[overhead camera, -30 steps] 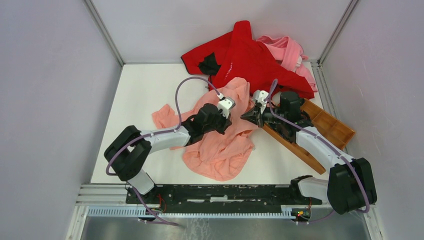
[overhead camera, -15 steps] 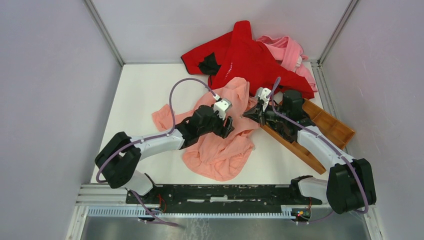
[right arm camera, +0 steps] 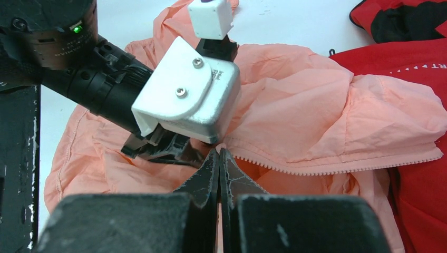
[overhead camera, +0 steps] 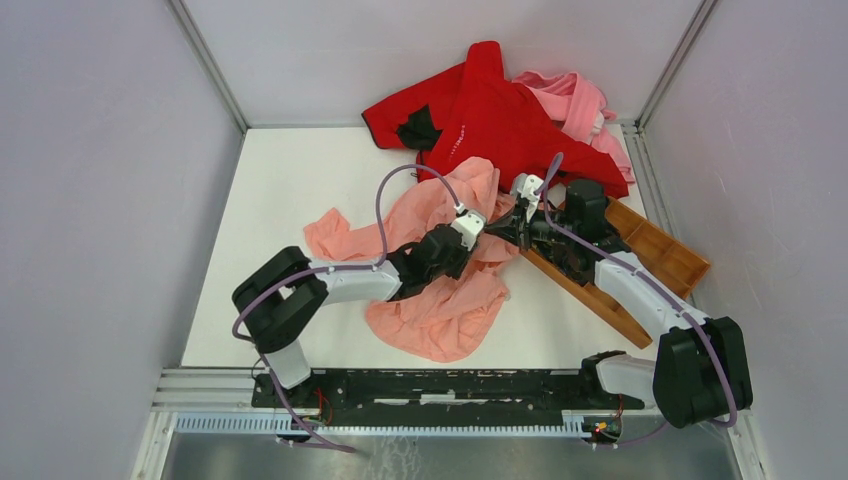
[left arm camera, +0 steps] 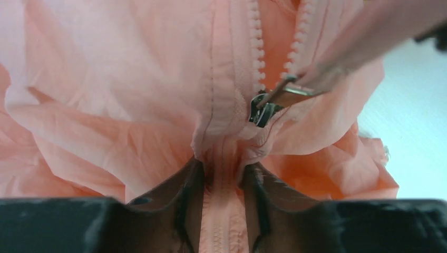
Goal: Zip up the jacket
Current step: Zip the zipper on the jacket.
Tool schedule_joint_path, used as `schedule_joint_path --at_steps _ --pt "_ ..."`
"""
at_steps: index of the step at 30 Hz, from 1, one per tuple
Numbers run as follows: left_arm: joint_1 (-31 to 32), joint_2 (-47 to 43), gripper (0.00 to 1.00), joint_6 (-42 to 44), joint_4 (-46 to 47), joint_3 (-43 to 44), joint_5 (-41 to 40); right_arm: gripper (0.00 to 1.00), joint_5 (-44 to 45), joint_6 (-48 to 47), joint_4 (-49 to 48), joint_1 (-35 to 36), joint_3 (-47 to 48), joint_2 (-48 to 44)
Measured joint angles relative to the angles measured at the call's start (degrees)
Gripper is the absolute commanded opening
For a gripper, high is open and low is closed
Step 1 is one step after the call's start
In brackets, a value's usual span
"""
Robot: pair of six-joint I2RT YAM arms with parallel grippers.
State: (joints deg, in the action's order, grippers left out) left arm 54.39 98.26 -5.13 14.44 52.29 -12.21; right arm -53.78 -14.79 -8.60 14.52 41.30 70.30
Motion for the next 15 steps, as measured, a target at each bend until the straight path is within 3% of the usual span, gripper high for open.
schedule_joint_path --at_steps 1,3,9,15 --pt "0.0 0.4 0.10 0.1 0.1 0.2 -0.5 0.00 0.0 0.0 0.0 0.0 0.0 0.0" --pt "0.0 0.6 0.02 0.5 0.4 0.7 -1.3 0.00 0.1 0.0 0.0 0.0 0.0 0.0" --pt "0.0 0.2 0.02 0.5 0.7 0.7 -2.5 0.00 1.9 -1.6 0.8 -0.2 0.0 0.0" --pt "0.0 -6.7 0.02 0.5 -2.4 -2.2 -2.7 0.00 5.6 -3.5 4.3 -2.0 2.3 0.0"
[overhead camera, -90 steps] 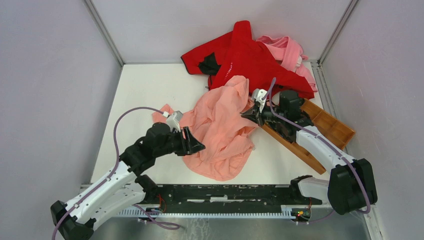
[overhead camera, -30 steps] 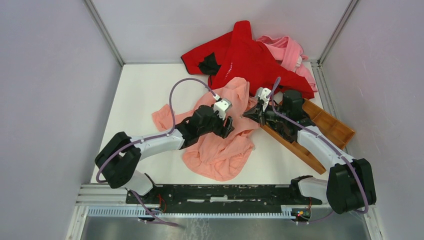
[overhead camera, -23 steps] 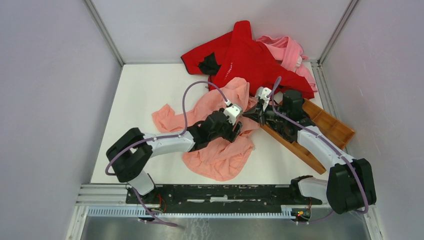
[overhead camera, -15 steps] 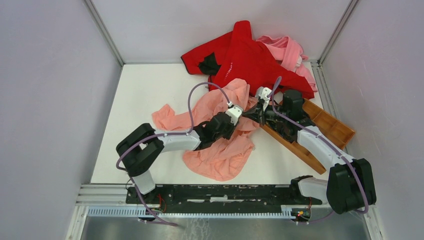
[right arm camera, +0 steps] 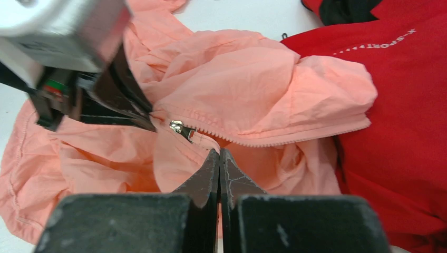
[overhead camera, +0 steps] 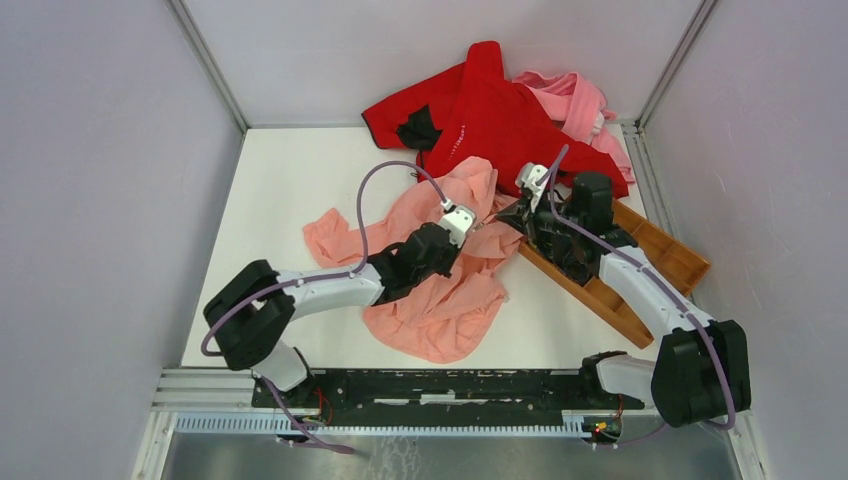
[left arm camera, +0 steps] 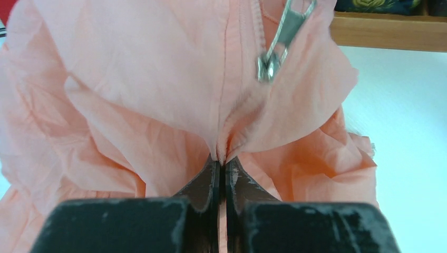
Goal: Zip up the jacket
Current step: Zip the zipper on the jacket.
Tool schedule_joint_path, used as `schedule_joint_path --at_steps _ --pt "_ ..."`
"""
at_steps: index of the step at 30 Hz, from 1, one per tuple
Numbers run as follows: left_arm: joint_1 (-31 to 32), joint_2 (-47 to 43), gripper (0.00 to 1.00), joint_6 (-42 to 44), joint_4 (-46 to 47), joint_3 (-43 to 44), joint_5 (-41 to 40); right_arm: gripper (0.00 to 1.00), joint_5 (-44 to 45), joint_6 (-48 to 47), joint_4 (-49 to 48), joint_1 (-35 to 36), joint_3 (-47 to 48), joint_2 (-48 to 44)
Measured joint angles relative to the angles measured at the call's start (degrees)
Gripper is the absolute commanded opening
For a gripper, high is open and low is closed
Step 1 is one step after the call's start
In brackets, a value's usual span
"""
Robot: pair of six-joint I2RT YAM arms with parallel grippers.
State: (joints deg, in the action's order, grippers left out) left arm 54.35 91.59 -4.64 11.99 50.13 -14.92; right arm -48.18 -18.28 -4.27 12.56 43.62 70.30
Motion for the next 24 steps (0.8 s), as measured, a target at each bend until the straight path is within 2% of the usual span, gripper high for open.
schedule_joint_path --at_steps 9,24 --pt "0.0 -9.3 0.02 -1.3 -4.9 -3.9 0.4 0.00 4.6 -2.1 5.1 -1.6 7.8 0.2" --pt "0.0 -16.2 0.02 -4.7 -13.1 -8.2 -0.3 0.00 8.7 -3.9 9.2 -5.6 12.9 3.0"
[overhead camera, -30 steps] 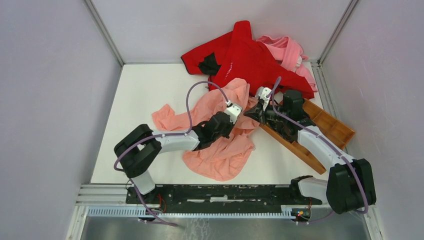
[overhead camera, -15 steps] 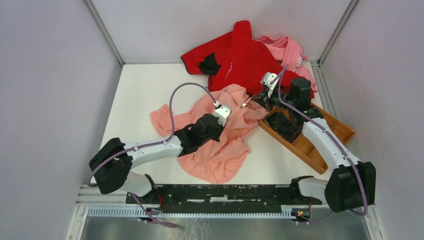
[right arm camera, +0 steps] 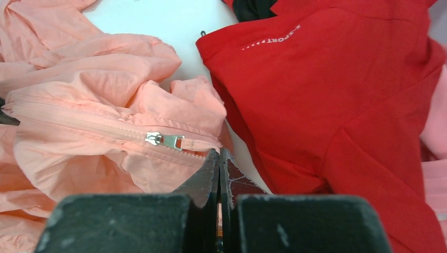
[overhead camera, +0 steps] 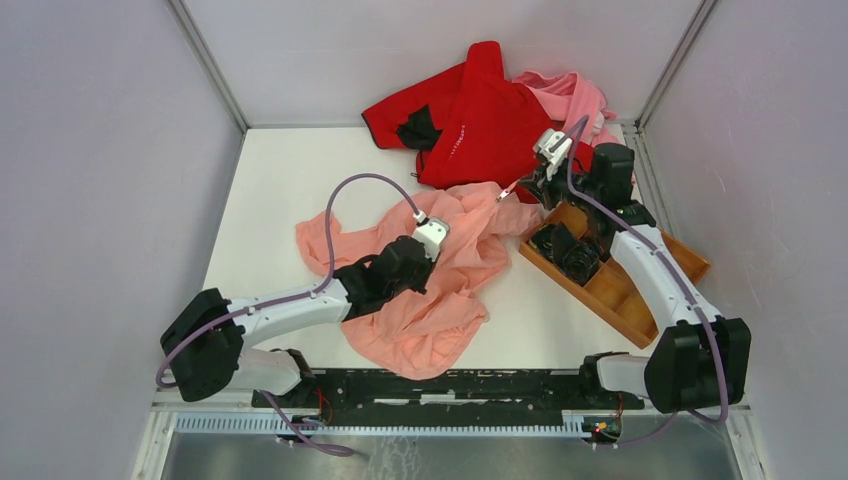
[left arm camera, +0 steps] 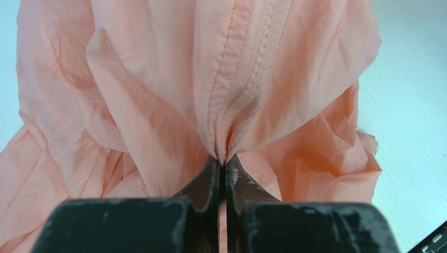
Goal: Zip up the jacket
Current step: Zip the zipper on the jacket, then place the jacket at the center of the board.
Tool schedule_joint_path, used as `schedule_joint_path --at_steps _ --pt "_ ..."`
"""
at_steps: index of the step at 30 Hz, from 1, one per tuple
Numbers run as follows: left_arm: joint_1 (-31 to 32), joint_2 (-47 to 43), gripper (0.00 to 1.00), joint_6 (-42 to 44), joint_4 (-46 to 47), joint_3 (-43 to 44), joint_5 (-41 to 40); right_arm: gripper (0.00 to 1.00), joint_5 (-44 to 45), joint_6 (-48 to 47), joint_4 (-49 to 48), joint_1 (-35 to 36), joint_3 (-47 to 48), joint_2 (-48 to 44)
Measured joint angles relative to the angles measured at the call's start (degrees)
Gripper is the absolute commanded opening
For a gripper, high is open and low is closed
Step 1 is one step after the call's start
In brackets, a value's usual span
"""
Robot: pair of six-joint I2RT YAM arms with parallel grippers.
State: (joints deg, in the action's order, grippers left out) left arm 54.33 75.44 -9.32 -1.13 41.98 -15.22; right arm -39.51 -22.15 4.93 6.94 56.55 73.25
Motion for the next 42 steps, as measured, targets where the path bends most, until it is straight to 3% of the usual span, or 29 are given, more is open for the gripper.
schedule_joint_path --at_steps 30,37,39,42 --pt "-1.7 -1.6 0.03 -1.8 -0.4 -0.8 0.8 0.00 -2.5 2.0 2.5 -7.9 8.5 1.7" --pt "-2.1 -1.7 0.43 -2.1 -1.4 -0.9 5.4 0.00 -15.5 2.7 -1.7 -7.5 5.5 1.1" --pt "-2.1 -2.0 0.51 -2.3 -1.5 -0.9 7.0 0.00 -18.8 -0.8 0.7 -5.6 3.7 0.6" --pt "-2.2 -3.9 0.59 -3.0 -1.6 -0.9 9.5 0.00 -22.2 -14.5 11.7 0.5 2.4 0.3"
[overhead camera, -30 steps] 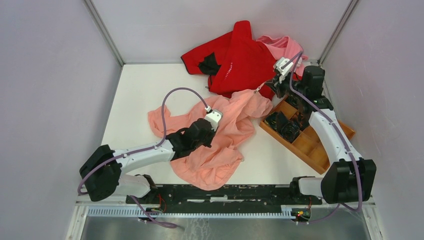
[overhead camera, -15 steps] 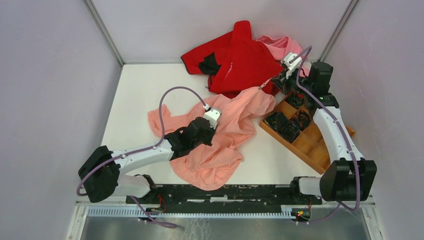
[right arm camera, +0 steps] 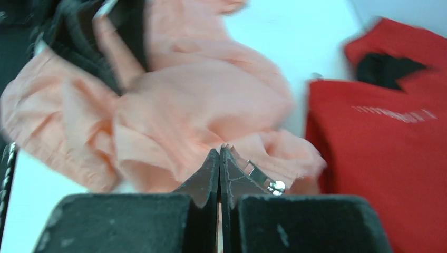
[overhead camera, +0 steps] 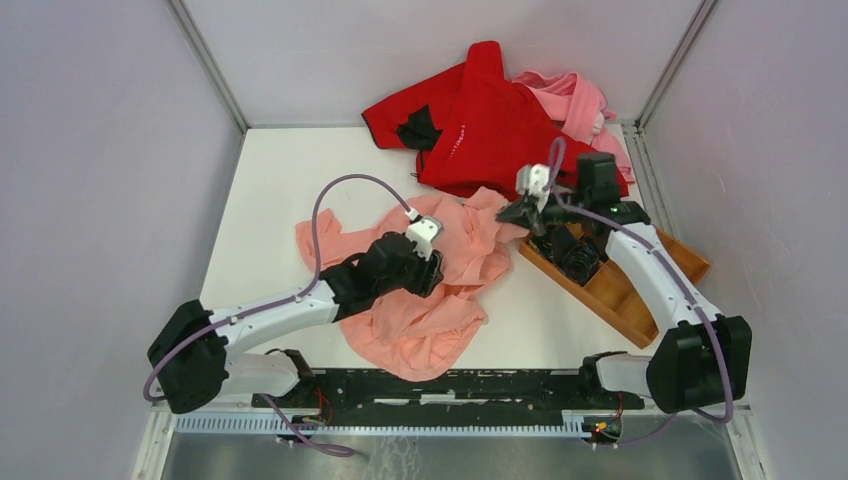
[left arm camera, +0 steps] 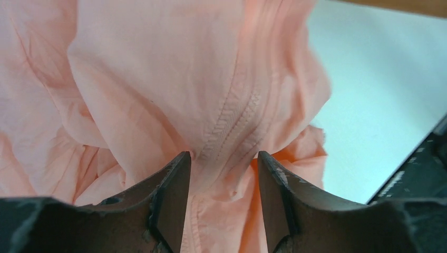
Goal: Zip up the jacket
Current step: Place the jacket at the center of the board.
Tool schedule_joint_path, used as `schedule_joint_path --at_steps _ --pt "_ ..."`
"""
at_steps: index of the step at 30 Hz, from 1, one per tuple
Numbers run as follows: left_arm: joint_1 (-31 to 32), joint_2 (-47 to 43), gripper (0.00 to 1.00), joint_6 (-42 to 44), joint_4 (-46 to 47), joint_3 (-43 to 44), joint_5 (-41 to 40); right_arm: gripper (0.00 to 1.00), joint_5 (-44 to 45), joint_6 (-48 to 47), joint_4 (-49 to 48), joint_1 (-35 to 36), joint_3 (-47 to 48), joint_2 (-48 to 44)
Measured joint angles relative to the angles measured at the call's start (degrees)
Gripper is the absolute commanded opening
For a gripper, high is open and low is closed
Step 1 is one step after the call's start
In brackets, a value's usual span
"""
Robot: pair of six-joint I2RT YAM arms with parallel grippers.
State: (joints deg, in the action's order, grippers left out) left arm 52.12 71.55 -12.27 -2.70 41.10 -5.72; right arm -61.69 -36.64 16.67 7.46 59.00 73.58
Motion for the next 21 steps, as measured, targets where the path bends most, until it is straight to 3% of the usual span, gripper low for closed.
schedule_joint_path --at_steps 4,7,10,13,15,21 --pt "0.0 -4.5 0.65 -1.4 0.0 0.0 1.9 0.00 -1.3 -27.3 21.7 8.1 -1.0 1.0" --pt "0.0 -8.3 0.67 -2.2 0.0 -0.1 2.9 0.00 -2.0 -48.4 36.9 9.9 -6.1 3.4" --pt "-0.1 -11.0 0.68 -2.8 0.2 -0.8 3.1 0.00 -1.9 -60.6 45.2 9.9 -13.2 4.3" --pt "-0.3 -12.3 0.68 -3.5 0.3 -1.9 3.5 0.00 -1.6 -64.8 48.8 9.9 -15.6 3.5" --pt "-0.3 -12.3 0.69 -3.9 0.3 -2.6 3.9 0.08 -1.4 -64.4 47.8 9.9 -15.5 1.9" --pt "-0.3 -14.5 0.93 -5.0 2.5 -5.2 4.2 0.25 5.6 -52.9 36.1 9.6 -15.5 -7.6"
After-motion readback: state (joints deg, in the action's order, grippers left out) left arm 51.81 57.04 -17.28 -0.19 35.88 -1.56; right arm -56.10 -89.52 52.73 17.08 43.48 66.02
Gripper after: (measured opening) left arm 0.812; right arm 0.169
